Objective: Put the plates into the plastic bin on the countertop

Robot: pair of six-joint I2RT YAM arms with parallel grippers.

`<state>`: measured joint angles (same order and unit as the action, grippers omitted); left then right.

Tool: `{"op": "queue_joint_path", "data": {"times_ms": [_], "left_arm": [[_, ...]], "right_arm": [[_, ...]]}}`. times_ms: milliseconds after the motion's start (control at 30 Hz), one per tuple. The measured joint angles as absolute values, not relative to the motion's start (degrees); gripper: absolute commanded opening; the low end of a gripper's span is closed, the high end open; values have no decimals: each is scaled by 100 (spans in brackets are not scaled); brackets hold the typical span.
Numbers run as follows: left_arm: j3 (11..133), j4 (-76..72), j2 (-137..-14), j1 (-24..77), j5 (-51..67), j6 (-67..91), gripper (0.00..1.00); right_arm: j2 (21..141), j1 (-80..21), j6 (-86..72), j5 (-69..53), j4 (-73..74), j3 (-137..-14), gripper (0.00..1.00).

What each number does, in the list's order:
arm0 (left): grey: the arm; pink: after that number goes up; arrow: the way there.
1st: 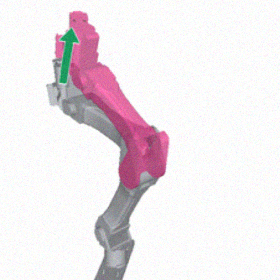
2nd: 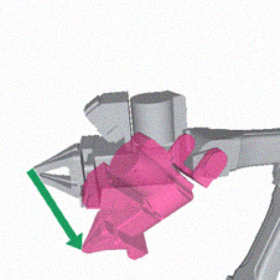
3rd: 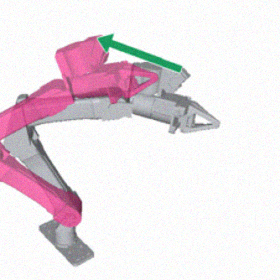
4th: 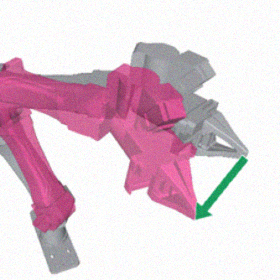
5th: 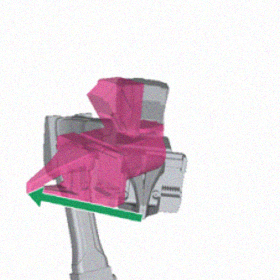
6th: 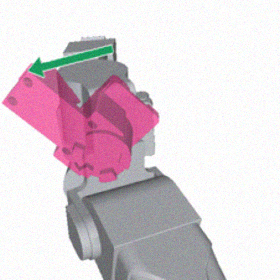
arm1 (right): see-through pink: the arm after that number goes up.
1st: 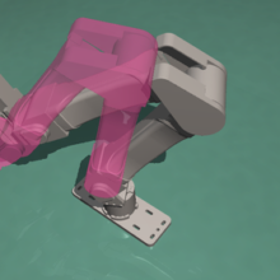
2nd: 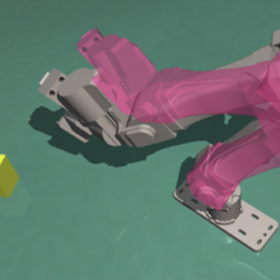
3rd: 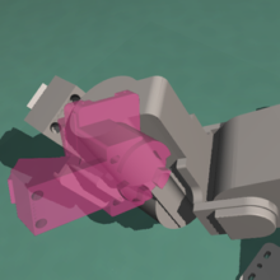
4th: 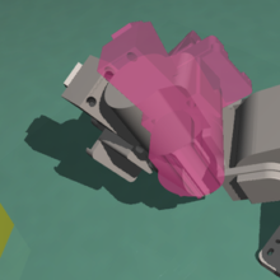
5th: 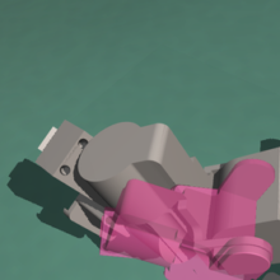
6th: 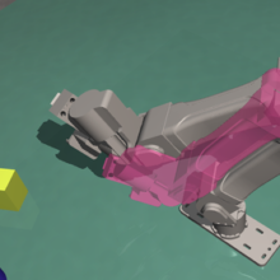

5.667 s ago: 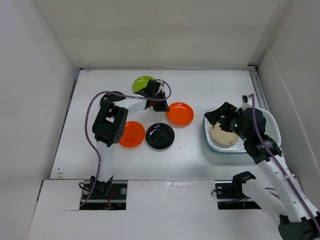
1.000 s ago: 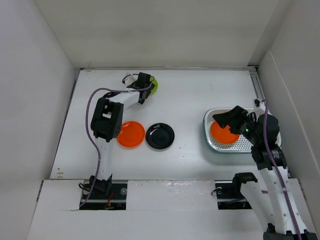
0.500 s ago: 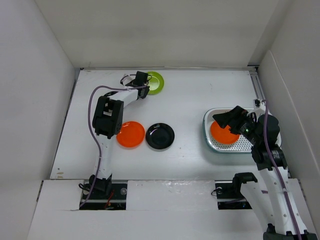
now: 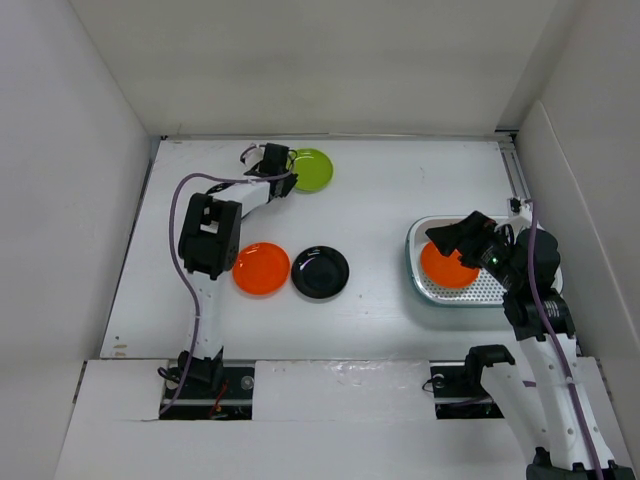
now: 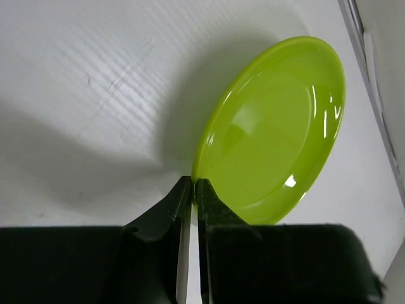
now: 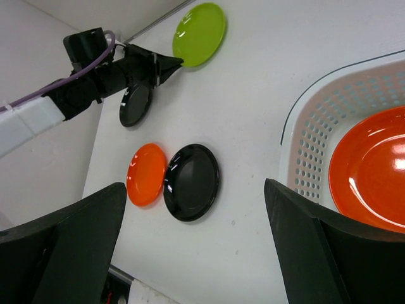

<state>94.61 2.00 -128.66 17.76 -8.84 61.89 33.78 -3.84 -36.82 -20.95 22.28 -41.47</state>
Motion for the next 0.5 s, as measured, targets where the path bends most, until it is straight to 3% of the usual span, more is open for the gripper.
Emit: {"op": "queue_joint_path", "data": {"times_ms": [500], "left_arm": [[7102,-727,-10545,1855,845,4906,0]], "right_arm": [[3863,-384,-3618,-2283,1638,-4119,94]]}}
